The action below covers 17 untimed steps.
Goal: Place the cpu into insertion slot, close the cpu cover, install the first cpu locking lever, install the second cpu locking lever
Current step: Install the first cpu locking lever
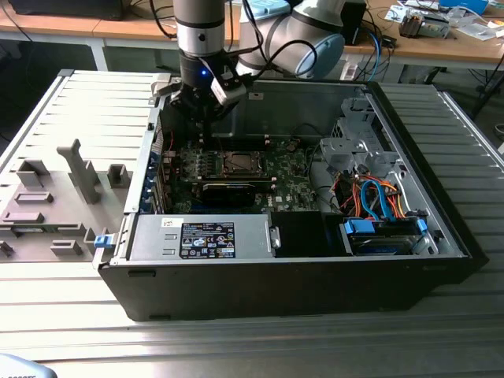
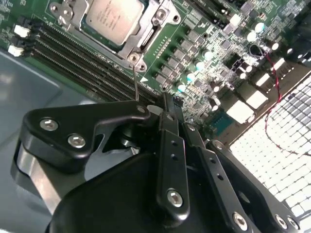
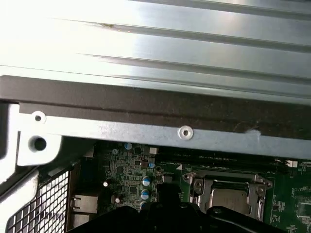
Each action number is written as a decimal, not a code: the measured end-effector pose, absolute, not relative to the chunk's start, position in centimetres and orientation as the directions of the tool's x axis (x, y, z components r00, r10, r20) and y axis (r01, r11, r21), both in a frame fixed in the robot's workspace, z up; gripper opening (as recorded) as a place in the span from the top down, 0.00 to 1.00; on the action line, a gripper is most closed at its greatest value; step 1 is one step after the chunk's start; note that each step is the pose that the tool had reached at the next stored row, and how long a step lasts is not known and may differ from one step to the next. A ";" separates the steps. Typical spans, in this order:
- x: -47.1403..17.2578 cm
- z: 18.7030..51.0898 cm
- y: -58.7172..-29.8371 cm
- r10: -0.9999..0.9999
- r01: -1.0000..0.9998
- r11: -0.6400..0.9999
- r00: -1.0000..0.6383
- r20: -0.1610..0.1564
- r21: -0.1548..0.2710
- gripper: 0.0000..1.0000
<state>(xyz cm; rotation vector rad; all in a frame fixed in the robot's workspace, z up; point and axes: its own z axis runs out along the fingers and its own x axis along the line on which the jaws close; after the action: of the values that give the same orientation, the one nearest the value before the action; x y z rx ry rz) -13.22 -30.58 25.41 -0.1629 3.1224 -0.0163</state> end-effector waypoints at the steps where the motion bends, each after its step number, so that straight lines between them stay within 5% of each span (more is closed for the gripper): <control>1: -13.2 25.5 -30.5 -0.104 -0.104 0.995 -0.994 -0.014 -0.011 0.89; 17: -12.8 25.9 -30.3 -0.104 -0.104 0.994 -0.994 -0.014 -0.014 0.89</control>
<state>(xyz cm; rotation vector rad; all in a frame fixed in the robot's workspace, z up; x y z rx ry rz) -12.84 -30.29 25.89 -0.1630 3.1225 -0.0200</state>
